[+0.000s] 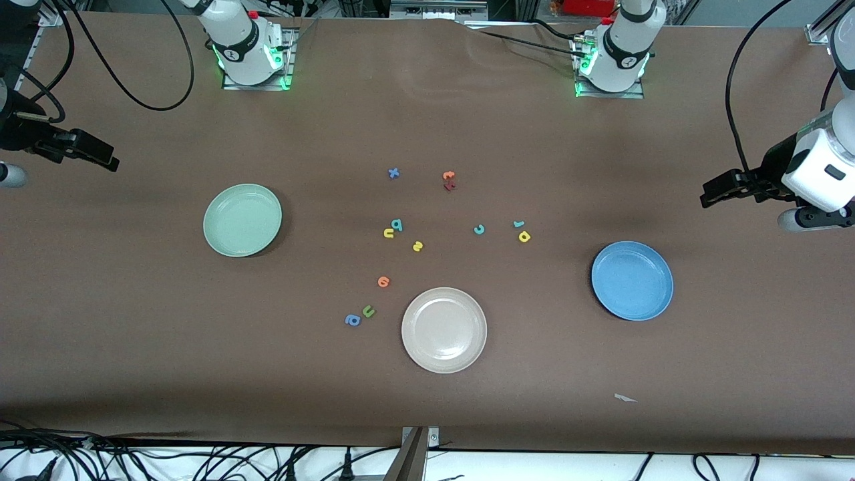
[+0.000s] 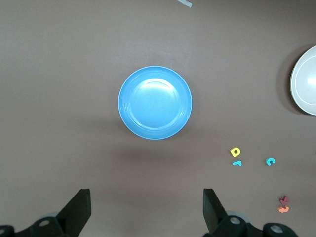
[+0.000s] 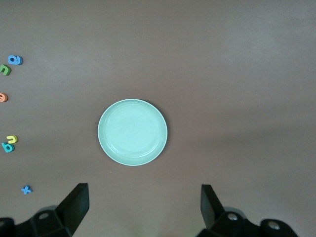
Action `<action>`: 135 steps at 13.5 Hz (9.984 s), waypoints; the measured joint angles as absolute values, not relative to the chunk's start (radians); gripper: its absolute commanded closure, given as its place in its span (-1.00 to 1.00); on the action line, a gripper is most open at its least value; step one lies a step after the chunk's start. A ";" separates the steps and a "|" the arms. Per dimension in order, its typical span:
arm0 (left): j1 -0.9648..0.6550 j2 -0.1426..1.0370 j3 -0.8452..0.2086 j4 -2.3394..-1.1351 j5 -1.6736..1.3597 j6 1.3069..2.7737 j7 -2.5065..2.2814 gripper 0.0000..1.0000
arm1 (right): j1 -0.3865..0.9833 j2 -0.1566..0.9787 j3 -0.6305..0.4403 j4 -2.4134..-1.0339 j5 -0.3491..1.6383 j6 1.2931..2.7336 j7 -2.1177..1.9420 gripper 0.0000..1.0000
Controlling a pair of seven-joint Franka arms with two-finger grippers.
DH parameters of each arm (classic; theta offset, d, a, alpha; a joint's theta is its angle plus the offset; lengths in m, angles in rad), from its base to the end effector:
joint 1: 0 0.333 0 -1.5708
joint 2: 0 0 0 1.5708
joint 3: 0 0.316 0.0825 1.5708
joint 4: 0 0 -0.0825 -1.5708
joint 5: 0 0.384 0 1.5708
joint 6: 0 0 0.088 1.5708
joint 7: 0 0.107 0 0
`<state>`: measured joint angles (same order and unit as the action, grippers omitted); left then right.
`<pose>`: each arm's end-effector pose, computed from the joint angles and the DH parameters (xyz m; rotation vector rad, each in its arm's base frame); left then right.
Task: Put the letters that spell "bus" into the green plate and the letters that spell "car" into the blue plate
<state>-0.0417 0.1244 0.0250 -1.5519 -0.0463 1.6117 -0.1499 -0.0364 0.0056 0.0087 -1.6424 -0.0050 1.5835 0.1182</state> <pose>0.5924 -0.0155 0.5656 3.0950 0.2116 -0.1054 0.5542 -0.0159 0.5887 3.1238 -0.2279 -0.1006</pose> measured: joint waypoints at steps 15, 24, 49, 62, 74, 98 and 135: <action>-0.042 0.124 0.025 -1.552 -0.046 1.612 -0.150 -1.00 | -0.036 0.006 0.009 -1.642 -0.005 1.583 0.118 -1.00; -0.042 0.124 0.025 -1.552 -0.046 1.612 -0.150 -1.00 | -0.036 0.006 0.009 -1.642 -0.005 1.583 0.118 -1.00; -0.132 0.265 0.016 -1.554 -0.046 1.651 -0.200 -1.00 | -0.024 0.010 0.034 -1.648 -0.005 1.536 0.118 -1.00; -0.321 0.359 -0.155 -2.089 -0.046 2.479 -0.447 -1.00 | 0.310 0.319 0.066 -1.685 0.009 1.796 0.622 -1.00; -0.337 0.474 -0.140 -2.119 -0.021 2.624 -0.452 -0.94 | 0.538 0.608 0.066 -1.685 0.011 2.222 1.541 -0.61; -0.345 0.537 -0.136 -2.053 0.086 2.570 -0.504 0.66 | 0.635 0.729 0.058 -1.681 0.009 2.408 1.686 0.40; -0.229 0.512 -0.310 -2.041 0.099 2.481 -0.816 -1.00 | 0.815 0.580 -0.204 -1.867 0.344 2.409 1.369 -0.81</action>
<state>-0.2292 0.5122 -0.3101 -2.0406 0.0995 2.4809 -0.8162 0.8148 0.5802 -0.2038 -1.8674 0.3439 2.4086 1.3690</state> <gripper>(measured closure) 0.000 0.048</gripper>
